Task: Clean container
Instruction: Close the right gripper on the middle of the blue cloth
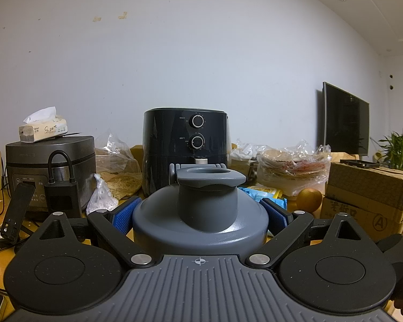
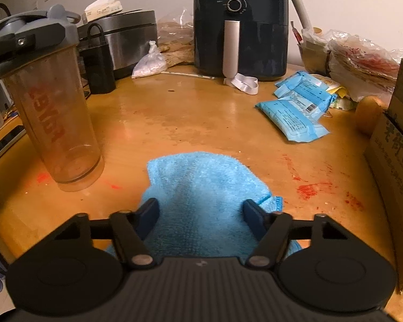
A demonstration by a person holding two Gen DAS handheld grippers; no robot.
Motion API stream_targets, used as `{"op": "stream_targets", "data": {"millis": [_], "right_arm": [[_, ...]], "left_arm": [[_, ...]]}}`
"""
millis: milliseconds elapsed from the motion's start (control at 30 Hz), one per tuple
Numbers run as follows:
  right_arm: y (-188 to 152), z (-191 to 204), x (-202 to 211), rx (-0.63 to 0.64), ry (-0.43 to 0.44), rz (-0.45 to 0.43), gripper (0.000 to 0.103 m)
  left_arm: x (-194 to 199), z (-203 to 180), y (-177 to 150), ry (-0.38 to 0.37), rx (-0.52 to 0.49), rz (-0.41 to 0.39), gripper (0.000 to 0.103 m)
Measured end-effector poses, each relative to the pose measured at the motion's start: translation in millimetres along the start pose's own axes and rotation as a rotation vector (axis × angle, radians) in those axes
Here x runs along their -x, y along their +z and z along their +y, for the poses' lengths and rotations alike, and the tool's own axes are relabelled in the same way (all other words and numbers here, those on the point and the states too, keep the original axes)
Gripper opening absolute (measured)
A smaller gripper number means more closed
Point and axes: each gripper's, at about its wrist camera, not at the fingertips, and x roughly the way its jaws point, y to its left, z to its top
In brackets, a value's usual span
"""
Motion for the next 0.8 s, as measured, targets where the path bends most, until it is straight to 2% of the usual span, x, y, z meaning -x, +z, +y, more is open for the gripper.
{"op": "stream_targets", "data": {"millis": [100, 233, 400, 633, 800], "right_arm": [[-0.9, 0.5, 0.1, -0.002, -0.006, -0.006, 0.044], [-2.0, 1.2, 0.3, -0.004, -0.013, -0.013, 0.038], [-3.5, 2.0, 0.6, -0.007, -0.022, -0.023, 0.025], [-5.5, 3.2, 0.9, -0.011, -0.035, -0.036, 0.025], [-6.9, 4.0, 1.2, -0.014, -0.045, -0.045, 0.028]], "left_arm": [[-0.2, 0.1, 0.0, 0.000, 0.001, 0.000, 0.095], [-0.2, 0.1, 0.1, 0.000, 0.000, 0.000, 0.095], [-0.3, 0.0, 0.3, 0.000, 0.001, -0.001, 0.095], [-0.2, 0.1, 0.6, 0.000, 0.002, -0.002, 0.095], [0.1, 0.2, 0.2, 0.000, 0.003, -0.005, 0.095]]}}
